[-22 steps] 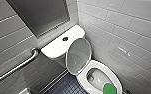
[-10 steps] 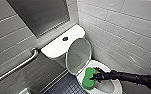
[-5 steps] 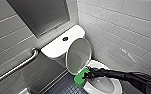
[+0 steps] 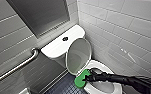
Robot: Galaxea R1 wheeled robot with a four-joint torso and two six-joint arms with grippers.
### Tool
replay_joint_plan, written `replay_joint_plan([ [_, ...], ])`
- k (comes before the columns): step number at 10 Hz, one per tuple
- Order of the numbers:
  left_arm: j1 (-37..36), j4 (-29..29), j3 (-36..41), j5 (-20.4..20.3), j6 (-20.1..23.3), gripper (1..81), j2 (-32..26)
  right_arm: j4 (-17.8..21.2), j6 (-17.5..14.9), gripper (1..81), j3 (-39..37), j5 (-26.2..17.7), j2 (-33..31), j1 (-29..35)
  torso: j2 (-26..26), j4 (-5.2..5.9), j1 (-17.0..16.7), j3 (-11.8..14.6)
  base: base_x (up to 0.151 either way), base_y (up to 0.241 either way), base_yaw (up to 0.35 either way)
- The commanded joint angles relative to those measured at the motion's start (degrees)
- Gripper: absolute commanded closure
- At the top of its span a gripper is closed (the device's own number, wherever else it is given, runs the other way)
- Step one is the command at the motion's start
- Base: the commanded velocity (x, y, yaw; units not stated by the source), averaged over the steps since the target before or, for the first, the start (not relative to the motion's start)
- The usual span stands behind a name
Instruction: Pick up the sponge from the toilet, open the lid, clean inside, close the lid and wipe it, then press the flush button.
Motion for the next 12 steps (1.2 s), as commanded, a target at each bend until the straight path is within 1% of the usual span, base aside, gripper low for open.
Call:
replay_joint_plan([
  [1,3.1,0.4,0.2,5.6,0.3,1.0,2.1,-1.8,0.2,81.1,12.0,6.0,-6.3,-0.7,0.0,0.00,0.0,0.0,0.000,0.000,0.000],
  [4,3.1,0.4,0.2,5.6,0.3,1.0,2.1,-1.8,0.3,81.1,13.1,8.1,-9.1,-3.8,0.0,0.00,0.0,0.0,0.000,0.000,0.000],
  [5,3.1,0.4,0.2,5.6,0.3,1.0,2.1,-1.8,0.2,81.1,14.3,8.7,-11.0,-4.4,0.0,0.00,0.0,0.0,0.000,0.000,0.000],
  [7,2.9,0.4,0.2,5.6,0.3,1.0,2.1,-1.7,0.2,81.1,19.4,8.8,-16.7,-4.8,0.0,0.00,0.0,0.0,0.000,0.000,0.000],
  [9,2.7,0.5,0.2,5.8,0.3,1.0,2.2,-1.0,0.3,81.1,24.3,10.2,-22.8,-4.8,0.0,0.00,0.0,0.0,0.000,0.000,0.000],
  [12,2.6,0.5,0.2,5.9,0.3,1.0,2.2,-0.7,0.2,81.1,28.7,11.9,-28.0,-6.6,0.0,0.00,0.0,0.0,0.000,0.000,0.000],
])
